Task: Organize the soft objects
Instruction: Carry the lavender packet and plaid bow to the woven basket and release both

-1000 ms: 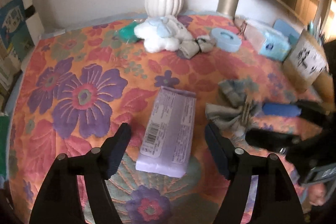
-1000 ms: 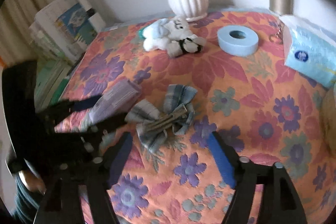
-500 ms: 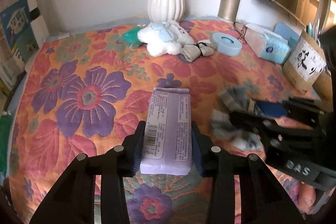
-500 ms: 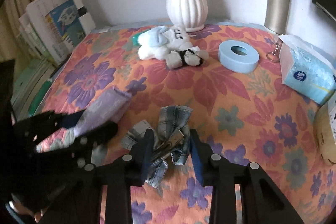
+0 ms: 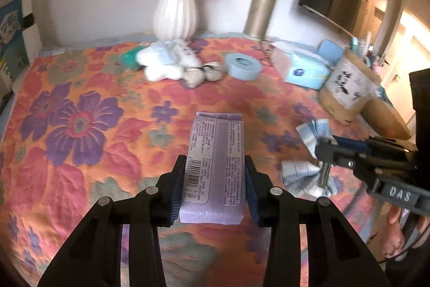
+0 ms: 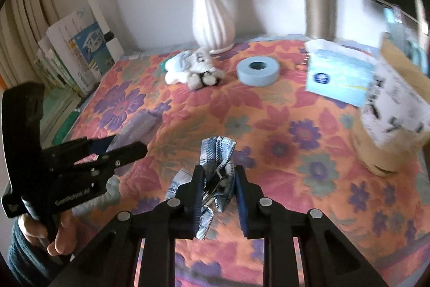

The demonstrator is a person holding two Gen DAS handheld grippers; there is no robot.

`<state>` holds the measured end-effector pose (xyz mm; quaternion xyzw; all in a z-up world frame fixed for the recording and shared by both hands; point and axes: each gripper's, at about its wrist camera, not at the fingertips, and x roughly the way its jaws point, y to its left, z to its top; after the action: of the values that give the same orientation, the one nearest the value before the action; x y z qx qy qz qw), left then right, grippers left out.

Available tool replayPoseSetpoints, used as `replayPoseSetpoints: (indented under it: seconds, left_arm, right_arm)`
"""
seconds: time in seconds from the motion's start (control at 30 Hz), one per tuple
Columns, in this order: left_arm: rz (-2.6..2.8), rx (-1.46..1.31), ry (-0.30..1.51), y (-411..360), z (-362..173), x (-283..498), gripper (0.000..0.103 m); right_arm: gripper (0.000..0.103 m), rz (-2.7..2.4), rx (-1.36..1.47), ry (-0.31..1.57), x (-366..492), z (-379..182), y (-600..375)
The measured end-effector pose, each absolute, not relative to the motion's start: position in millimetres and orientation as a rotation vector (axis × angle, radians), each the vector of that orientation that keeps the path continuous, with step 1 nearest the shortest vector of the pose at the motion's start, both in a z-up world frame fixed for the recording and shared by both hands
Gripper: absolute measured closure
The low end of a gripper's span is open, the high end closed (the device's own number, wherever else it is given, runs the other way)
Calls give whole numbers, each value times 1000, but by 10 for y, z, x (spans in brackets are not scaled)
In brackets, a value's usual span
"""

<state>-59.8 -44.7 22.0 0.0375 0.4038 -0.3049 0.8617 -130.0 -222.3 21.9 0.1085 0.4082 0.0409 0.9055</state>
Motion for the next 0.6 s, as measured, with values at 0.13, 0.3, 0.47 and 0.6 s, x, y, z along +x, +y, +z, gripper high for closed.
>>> replayPoseSetpoints:
  seconds: [0.13,0.3,0.47,0.6]
  left_arm:
    - [-682,112,840,-628,250,-740,66]
    - [-755,87,825,-817,398,-888,66]
    - [-854,74,799,-1171,609,-1050,66]
    - [-911,135,749,-1635,825,-1250,66]
  right_arm:
    - [82,61,265,810,-1464,304,-2411]
    - [82,28,315,783,-1697,424,-2640]
    - [82,-19,333,707,-2042,673,-2928]
    - [82,-81,359,625,-2365,906,-3251]
